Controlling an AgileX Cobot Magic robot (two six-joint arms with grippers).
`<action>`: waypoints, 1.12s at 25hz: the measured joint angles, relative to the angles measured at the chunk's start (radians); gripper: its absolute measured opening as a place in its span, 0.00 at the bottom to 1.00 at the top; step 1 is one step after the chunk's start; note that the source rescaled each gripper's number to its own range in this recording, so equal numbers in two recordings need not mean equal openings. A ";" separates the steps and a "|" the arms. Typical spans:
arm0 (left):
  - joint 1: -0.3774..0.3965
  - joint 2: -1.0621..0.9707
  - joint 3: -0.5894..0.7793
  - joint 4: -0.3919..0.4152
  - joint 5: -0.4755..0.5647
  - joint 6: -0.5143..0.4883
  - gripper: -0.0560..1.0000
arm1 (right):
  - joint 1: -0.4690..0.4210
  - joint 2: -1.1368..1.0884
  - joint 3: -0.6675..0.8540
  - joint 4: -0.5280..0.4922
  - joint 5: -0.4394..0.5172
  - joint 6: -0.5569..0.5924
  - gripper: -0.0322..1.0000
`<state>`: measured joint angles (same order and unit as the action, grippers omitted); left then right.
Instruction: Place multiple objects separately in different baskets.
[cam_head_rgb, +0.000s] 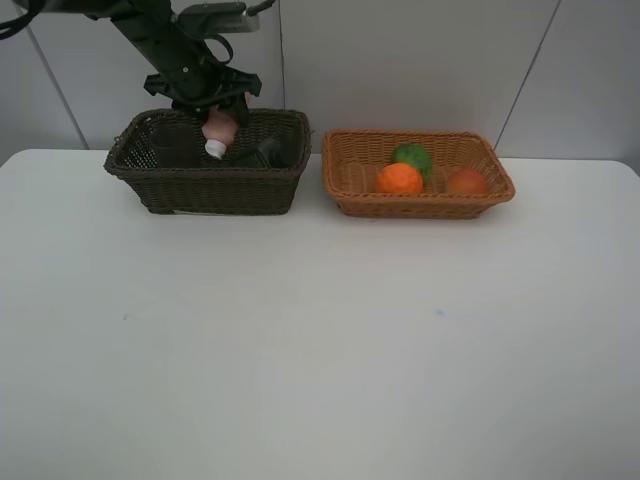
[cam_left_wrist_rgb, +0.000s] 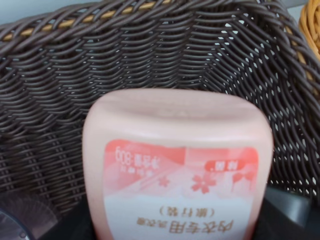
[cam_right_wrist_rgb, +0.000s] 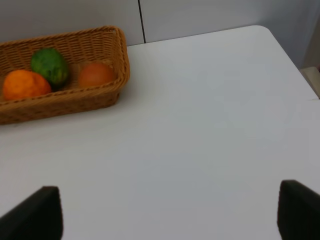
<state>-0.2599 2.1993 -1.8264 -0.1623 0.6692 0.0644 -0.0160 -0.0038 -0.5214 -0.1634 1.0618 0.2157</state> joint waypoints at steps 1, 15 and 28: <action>0.000 0.000 0.000 0.000 0.000 0.002 0.66 | 0.000 0.000 0.000 0.000 0.000 0.000 0.88; 0.000 0.000 -0.002 -0.031 0.000 0.006 1.00 | 0.000 0.000 0.000 0.000 0.000 0.000 0.88; 0.124 -0.249 0.133 -0.049 0.138 0.005 1.00 | 0.000 0.000 0.000 0.000 0.000 0.000 0.88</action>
<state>-0.1355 1.9508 -1.6939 -0.2114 0.8074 0.0690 -0.0160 -0.0038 -0.5214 -0.1634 1.0618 0.2157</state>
